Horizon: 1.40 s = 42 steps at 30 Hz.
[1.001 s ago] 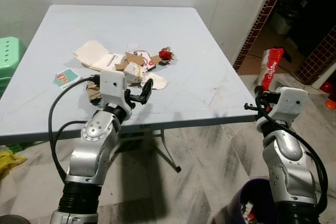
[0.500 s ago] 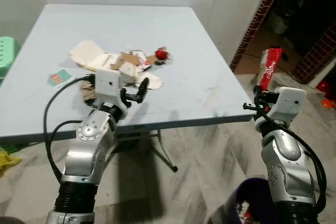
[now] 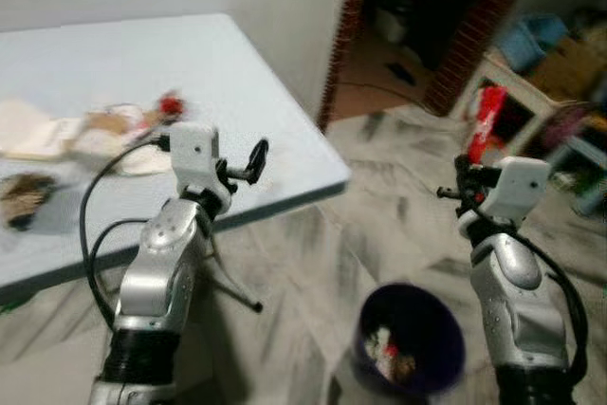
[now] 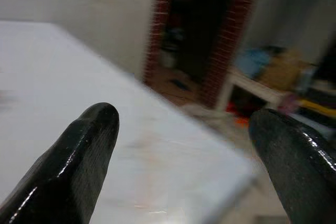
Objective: Picking trash to rubbish bin
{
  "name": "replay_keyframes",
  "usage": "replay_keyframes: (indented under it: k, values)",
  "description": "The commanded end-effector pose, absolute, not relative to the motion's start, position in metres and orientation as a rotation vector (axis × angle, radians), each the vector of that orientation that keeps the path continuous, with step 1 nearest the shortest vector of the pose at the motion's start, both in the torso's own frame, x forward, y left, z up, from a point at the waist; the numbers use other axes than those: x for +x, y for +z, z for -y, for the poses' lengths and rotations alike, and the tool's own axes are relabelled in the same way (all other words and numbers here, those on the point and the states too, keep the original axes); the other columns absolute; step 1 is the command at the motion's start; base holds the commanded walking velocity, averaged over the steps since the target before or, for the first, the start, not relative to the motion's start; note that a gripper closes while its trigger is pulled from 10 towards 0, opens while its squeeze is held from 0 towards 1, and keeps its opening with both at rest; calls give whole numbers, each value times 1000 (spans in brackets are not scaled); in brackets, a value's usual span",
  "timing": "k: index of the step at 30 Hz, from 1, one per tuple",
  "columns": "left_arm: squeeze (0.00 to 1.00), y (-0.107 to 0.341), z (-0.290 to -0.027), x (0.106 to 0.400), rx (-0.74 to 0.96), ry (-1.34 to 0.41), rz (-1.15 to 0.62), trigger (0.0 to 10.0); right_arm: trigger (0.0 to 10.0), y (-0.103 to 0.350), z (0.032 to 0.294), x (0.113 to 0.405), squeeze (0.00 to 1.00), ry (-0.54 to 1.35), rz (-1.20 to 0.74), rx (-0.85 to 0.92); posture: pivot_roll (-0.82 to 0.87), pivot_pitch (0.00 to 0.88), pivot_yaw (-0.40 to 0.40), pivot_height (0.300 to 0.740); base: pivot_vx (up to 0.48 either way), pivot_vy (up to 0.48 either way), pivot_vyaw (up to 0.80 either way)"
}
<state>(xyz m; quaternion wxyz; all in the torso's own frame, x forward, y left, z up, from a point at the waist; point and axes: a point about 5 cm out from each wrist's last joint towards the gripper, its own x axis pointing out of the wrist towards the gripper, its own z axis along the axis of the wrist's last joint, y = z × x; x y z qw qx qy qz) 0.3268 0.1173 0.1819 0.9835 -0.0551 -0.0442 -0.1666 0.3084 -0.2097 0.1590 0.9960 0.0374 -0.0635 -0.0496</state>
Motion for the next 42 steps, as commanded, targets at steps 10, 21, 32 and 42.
replay_keyframes:
  k: [10, 21, 32, 42]
  values:
    - [0, 181, -117, 327, -98, -343, 70, 10000, 10000, 164, 208, 308, 0, -91, 138, 73, -1, 52, -91, 740, 0, 0, -693]
    - [0, 178, -114, 326, -89, -361, 46, 10000, 10000, 165, 209, 307, 0, -89, 158, 86, -3, 40, -88, 740, 0, 0, -263]
    - [0, 178, -112, 327, -76, -376, 53, 10000, 10000, 160, 210, 305, 0, -107, 121, 79, -12, 33, -75, 740, 0, 0, -128]
    - [0, 181, -111, 326, -47, -414, 80, 10000, 10000, 160, 209, 305, 0, -107, 122, 84, -15, 30, -64, 740, 0, 0, -723]
